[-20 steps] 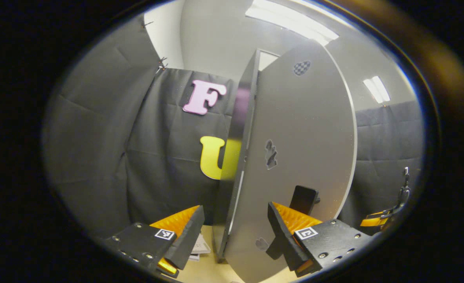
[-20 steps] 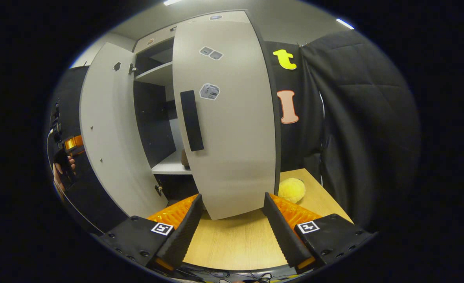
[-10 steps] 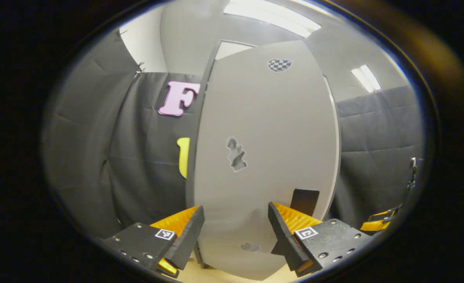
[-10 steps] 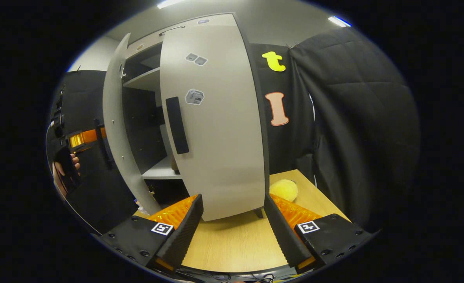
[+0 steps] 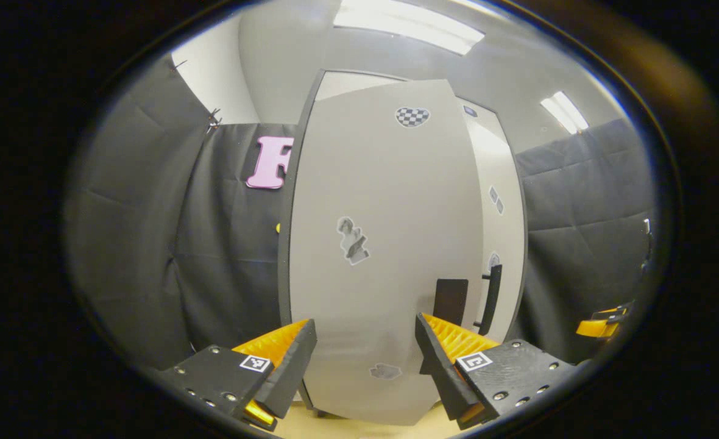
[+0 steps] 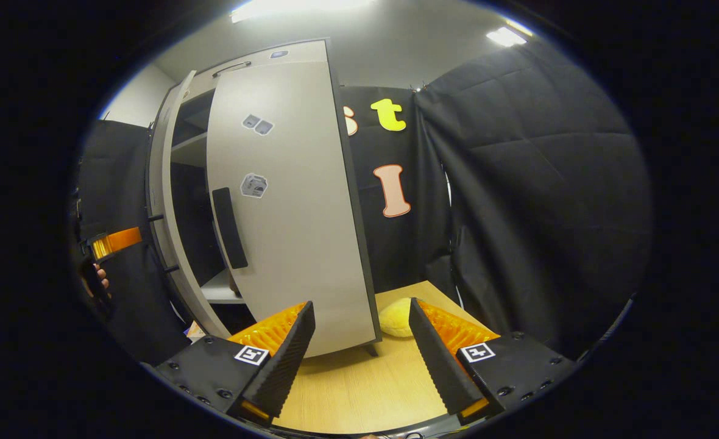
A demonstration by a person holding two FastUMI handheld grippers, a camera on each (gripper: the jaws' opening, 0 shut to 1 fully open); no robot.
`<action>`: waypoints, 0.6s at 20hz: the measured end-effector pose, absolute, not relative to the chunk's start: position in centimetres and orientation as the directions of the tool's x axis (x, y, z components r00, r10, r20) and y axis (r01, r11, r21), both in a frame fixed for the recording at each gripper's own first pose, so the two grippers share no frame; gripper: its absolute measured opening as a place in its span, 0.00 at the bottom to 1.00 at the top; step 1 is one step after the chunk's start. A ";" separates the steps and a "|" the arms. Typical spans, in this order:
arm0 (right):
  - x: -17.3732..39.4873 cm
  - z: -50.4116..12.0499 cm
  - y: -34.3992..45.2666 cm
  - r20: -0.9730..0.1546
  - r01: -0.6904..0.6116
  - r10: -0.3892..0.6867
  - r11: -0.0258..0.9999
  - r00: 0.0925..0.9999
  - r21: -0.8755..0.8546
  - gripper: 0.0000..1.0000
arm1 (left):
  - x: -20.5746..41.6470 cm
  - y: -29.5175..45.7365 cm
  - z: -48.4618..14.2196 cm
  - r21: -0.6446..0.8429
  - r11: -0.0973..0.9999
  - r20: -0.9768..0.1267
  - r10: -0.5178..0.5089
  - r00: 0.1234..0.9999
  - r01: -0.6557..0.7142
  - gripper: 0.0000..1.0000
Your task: Grab one shoe with the right hand and put it into the shoe cabinet, grab the other shoe with the left hand and put it into the shoe cabinet; then close the right door with the right hand and the left door with the left hand.
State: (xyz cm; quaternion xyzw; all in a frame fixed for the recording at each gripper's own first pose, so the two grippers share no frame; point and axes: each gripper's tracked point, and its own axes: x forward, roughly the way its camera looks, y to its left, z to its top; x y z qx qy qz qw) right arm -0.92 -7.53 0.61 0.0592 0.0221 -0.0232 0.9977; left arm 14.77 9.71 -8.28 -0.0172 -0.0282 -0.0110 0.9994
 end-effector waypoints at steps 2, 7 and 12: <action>-0.1 2.1 -7.0 -0.012 0.031 -0.030 0.992 0.999 0.122 0.98 | 13.1 10.6 -8.3 -0.010 1.000 0.058 0.012 0.998 -0.011 0.99; 1.8 7.5 -4.5 0.112 -0.039 0.030 0.996 0.993 0.078 0.98 | 9.0 11.3 -7.8 -0.033 0.997 0.123 0.070 0.990 -0.067 1.00; 1.1 9.8 -2.1 0.196 -0.070 0.055 0.995 0.979 0.069 0.98 | 5.9 11.9 -10.3 -0.053 0.989 0.098 0.142 0.985 -0.138 1.00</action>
